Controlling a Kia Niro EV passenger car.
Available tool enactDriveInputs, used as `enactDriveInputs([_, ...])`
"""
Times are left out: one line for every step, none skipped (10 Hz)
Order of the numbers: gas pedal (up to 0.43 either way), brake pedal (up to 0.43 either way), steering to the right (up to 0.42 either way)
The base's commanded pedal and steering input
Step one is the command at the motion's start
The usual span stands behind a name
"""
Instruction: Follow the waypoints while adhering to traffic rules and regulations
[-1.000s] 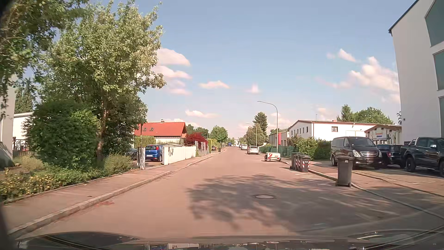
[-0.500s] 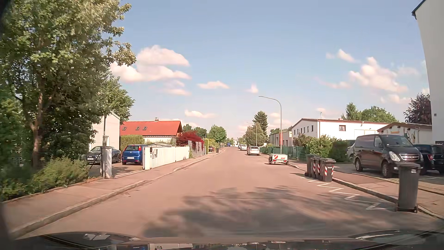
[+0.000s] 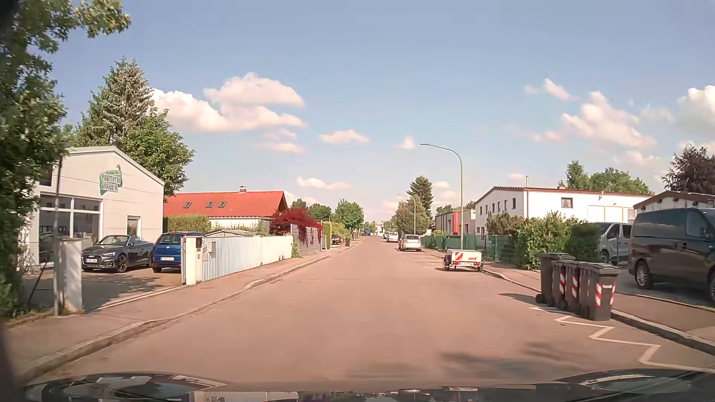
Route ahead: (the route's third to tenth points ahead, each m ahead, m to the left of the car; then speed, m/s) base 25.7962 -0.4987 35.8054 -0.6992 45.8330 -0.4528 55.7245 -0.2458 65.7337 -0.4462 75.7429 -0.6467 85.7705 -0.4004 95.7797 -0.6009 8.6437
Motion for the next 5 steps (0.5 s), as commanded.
enactDriveInputs([0.047,0.012,-0.008])
enactDriveInputs([0.047,0.012,-0.009])
enactDriveInputs([0.047,0.012,-0.009])
enactDriveInputs([0.047,0.012,-0.008])
enactDriveInputs([0.047,0.012,-0.006])
